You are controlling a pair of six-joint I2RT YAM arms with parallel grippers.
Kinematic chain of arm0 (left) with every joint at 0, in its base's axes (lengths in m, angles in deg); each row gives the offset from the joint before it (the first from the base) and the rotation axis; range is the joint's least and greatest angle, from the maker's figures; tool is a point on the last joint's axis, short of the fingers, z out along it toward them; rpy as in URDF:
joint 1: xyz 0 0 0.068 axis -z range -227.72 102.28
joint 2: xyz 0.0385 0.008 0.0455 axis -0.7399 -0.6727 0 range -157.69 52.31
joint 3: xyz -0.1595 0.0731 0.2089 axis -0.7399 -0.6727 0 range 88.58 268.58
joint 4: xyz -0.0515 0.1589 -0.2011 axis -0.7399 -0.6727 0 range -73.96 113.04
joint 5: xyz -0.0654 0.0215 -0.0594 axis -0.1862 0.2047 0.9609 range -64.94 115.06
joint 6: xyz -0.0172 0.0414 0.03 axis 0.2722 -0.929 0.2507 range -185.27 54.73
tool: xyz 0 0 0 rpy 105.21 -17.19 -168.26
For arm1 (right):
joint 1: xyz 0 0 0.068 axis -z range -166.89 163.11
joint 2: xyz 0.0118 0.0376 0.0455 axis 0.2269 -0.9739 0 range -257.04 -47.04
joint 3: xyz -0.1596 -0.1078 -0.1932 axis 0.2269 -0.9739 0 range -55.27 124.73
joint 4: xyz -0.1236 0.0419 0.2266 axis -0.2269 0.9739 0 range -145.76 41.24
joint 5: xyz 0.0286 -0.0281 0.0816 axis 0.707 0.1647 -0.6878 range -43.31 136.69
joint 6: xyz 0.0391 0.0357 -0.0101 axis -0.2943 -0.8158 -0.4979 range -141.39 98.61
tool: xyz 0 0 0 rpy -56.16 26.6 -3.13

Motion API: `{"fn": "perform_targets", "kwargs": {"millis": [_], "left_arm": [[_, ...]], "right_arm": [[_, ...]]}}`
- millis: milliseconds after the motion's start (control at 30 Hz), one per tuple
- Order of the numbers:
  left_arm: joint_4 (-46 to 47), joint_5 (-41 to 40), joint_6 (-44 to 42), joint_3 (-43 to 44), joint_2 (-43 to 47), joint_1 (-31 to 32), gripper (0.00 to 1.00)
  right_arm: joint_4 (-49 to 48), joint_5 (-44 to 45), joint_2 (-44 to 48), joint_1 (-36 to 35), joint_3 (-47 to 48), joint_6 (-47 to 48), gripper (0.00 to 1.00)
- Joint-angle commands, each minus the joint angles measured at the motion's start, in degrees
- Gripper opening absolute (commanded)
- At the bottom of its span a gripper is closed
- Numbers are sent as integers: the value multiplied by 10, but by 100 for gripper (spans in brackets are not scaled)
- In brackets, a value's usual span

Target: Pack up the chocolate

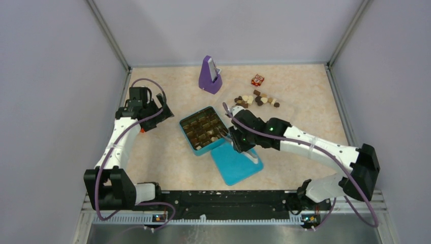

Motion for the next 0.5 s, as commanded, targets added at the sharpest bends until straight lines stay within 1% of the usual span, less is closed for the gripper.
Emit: {"fn": "perform_targets", "kwargs": {"millis": [0, 100, 200, 300, 367, 467], "left_arm": [[15, 7, -5, 13, 1, -3, 99], [15, 7, -4, 11, 1, -2, 99], [15, 10, -4, 10, 3, -2, 99], [17, 13, -4, 9, 5, -2, 99], [17, 13, -4, 8, 6, -2, 99], [16, 12, -4, 10, 6, -3, 99]], "right_arm": [[-26, 74, 77, 13, 28, -33, 15], [-16, 133, 136, 60, -12, -67, 9], [16, 190, 193, 124, -49, -118, 5], [31, 230, 253, 189, -91, -139, 6], [38, 251, 284, 230, -122, -146, 9], [47, 257, 313, 304, -168, -161, 10]]}}
